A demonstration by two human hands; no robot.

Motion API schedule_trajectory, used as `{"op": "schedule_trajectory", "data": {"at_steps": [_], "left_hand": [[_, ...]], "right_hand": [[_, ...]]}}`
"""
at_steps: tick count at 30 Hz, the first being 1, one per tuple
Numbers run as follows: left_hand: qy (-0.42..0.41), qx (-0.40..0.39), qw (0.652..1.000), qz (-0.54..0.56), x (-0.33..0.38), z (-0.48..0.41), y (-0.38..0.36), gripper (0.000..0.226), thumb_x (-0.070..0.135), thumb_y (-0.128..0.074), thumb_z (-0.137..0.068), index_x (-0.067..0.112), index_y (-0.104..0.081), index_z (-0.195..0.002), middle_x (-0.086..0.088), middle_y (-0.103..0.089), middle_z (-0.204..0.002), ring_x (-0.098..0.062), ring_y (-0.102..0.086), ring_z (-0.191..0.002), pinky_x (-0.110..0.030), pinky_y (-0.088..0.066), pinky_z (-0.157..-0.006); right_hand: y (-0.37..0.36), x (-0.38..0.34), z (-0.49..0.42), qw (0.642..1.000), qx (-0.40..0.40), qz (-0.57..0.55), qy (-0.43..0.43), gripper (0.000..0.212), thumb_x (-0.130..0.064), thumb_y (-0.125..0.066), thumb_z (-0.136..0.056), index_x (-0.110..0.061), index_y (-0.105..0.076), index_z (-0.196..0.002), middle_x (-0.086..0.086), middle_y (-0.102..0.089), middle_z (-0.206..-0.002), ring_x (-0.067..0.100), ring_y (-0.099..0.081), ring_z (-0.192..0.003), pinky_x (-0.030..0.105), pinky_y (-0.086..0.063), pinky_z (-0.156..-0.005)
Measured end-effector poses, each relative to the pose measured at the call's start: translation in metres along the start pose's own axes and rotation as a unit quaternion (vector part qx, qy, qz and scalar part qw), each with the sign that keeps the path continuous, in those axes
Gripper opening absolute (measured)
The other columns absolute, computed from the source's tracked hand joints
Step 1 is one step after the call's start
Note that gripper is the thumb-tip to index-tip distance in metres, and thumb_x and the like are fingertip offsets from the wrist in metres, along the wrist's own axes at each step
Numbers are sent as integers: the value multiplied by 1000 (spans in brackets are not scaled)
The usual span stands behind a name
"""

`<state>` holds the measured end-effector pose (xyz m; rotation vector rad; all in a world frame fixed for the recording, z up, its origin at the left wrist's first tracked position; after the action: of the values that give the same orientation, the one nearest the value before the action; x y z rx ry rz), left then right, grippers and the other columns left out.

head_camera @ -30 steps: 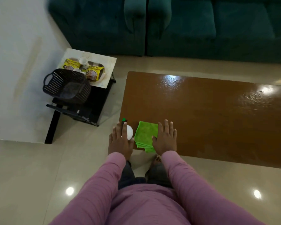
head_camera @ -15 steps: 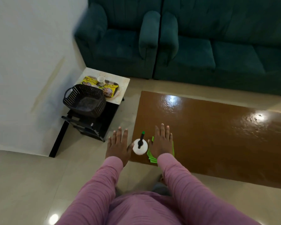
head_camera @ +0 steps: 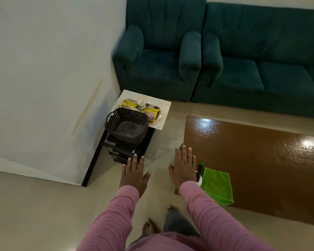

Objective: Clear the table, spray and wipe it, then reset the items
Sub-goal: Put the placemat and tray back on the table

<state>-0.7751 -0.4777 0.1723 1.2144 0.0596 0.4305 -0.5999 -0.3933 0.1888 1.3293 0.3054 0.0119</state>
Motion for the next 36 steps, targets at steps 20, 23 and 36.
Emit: {"op": "schedule_trajectory", "data": {"at_steps": [20, 23, 36], "left_hand": [[4, -23, 1000, -4, -81, -157, 63, 68, 57, -19, -100, 26, 6, -156, -5, 11, -164, -28, 10, -151, -43, 3, -121], [-5, -33, 999, -10, -84, -181, 78, 71, 61, -10, -96, 26, 7, -156, -6, 12, -164, -29, 10, -151, -43, 4, -120], [-67, -34, 997, -17, -144, -317, 136, 70, 57, -22, -100, 27, 6, -156, -6, 11, -164, -28, 9, -151, -43, 3, -121]], "right_hand": [[18, -102, -176, 999, -8, -46, -8, 73, -43, -46, -95, -18, -7, -153, 10, 3, -161, 34, 11, -147, 47, 2, -117], [22, -115, -200, 999, -15, -45, -10, 74, -43, -45, -95, -18, -6, -153, 11, 4, -161, 34, 12, -146, 47, 3, -117], [26, -183, -295, 995, -1, -57, -87, 71, -47, -38, -97, -18, -6, -153, 11, 4, -161, 34, 13, -146, 47, 1, -119]]}}
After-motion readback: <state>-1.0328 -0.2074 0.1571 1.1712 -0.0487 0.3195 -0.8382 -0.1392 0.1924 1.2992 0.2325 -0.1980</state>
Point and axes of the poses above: each hand's wrist, its own z-axis away from the middle knuckle, its own y-axis out of the back of the hand, x = y × z, the point moved 2 cm from there along -z, towards the middle knuckle
